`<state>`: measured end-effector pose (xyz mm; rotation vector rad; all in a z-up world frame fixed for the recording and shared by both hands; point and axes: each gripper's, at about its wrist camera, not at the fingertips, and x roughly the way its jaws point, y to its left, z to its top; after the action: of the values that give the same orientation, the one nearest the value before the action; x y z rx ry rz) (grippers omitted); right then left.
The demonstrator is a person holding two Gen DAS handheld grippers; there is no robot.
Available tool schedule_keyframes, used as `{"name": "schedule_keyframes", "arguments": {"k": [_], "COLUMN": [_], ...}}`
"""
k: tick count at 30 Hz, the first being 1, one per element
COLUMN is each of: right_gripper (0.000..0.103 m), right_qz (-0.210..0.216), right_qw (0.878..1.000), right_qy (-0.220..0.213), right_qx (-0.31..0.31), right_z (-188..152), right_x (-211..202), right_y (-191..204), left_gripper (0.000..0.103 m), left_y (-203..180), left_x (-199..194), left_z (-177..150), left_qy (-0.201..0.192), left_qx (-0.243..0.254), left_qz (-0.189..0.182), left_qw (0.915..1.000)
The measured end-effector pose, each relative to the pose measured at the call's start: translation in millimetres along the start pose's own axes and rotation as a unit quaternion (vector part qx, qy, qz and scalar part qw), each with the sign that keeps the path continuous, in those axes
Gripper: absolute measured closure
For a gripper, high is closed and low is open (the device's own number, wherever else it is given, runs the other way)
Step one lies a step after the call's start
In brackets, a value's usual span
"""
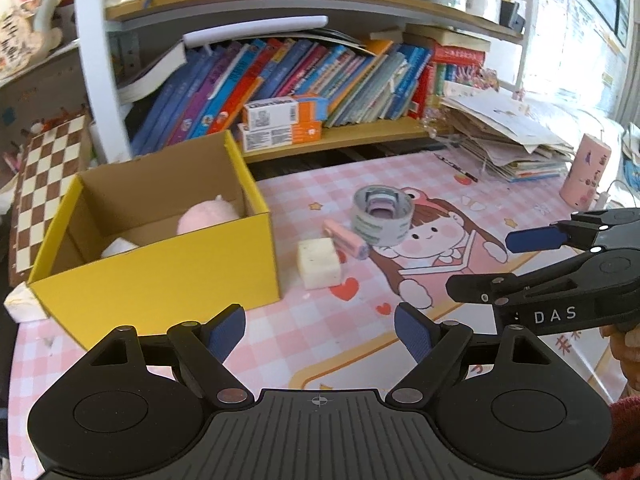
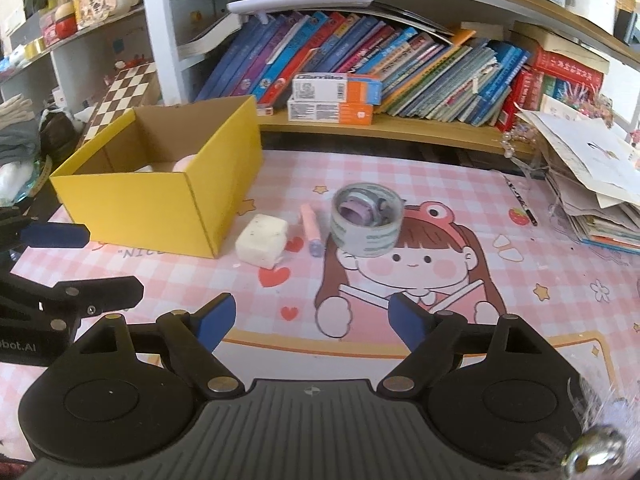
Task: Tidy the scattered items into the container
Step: 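Withdraw both tools from the yellow box and back away over the desk, then move the left tool toward the white foam block while the right approaches the tape roll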
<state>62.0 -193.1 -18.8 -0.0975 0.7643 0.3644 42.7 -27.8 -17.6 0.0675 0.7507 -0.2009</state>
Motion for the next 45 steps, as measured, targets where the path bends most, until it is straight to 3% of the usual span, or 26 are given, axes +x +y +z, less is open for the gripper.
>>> {"name": "schedule_keyframes", "arguments": {"k": [7,11,16,21,45], "right_gripper": [0.018,0.014,0.011,0.002,0.001], "right_qz": [-0.01,-0.015,-0.017,-0.021,-0.031], "right_qw": [1.0,1.0,0.999,0.999,0.997], "right_qy": [0.004,0.009,0.013,0.012,0.028], "right_qx": [0.018,0.024,0.033,0.043,0.062], "right_z": [-1.8,-2.5,-1.5,-1.3,-1.4], "right_x": [4.0,8.6,14.6,18.3,38.9], "right_y": [-20.2,-27.7,-35.6,-40.1,-50.4], "left_gripper": [0.019,0.006,0.006,0.006,0.005], "left_y": [-15.1,-22.6,-27.6,-27.5,-37.3], "left_x": [12.3,19.9,25.8,30.2,57.7], "left_z": [4.1,4.5,6.0,6.4,17.4], "left_qy": [0.012,0.023,0.03,0.04,0.057], "left_qx": [0.011,0.017,0.024,0.024,0.063], "left_qz": [-0.01,-0.017,-0.015,-0.01,-0.03], "left_qw": [0.9998,0.9995,0.9992,0.9989,0.996]}}
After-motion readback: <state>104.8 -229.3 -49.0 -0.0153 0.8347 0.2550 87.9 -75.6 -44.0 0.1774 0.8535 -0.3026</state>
